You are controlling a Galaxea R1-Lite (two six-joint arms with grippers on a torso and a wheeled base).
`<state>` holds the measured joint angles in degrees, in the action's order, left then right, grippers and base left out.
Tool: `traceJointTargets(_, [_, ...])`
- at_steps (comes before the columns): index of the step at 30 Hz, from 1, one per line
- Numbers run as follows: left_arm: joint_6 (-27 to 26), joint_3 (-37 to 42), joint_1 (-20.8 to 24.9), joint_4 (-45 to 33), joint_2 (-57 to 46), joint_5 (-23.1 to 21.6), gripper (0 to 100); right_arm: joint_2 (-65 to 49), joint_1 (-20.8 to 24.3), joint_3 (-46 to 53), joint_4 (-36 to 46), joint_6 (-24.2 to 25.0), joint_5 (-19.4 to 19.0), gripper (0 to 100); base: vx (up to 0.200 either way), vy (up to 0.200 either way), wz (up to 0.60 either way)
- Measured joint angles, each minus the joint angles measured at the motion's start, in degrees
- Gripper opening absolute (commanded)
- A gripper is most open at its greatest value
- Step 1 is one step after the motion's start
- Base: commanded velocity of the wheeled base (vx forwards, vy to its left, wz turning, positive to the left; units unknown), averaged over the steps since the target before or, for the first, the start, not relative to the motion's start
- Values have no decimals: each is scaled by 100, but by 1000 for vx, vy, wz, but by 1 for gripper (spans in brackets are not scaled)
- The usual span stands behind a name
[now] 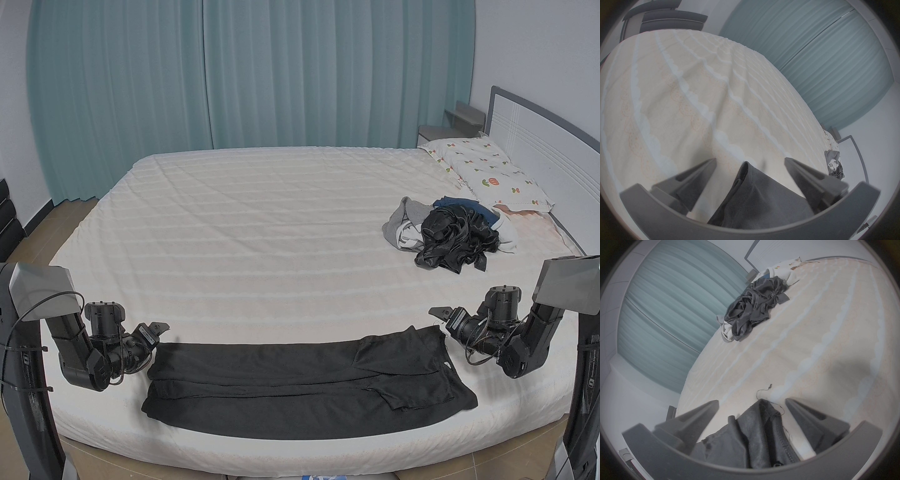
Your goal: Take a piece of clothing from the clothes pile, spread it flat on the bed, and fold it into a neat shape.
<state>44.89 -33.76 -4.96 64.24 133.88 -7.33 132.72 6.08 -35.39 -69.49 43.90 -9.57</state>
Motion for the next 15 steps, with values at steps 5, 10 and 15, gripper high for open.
traceJointTargets(5, [-5, 5, -2, 0, 2, 0, 100, -102, 262, 483, -380, -539, -358, 100, 0, 0, 0])
traceJointTargets(10, [-5, 5, -2, 0, 7, 0, 100, -11, 350, 690, -571, -758, -521, 100, 0, 0, 0])
traceJointTargets(15, [-9, 7, -2, 0, 7, 2, 100, 121, 367, 712, -592, -813, -534, 100, 0, 0, 0])
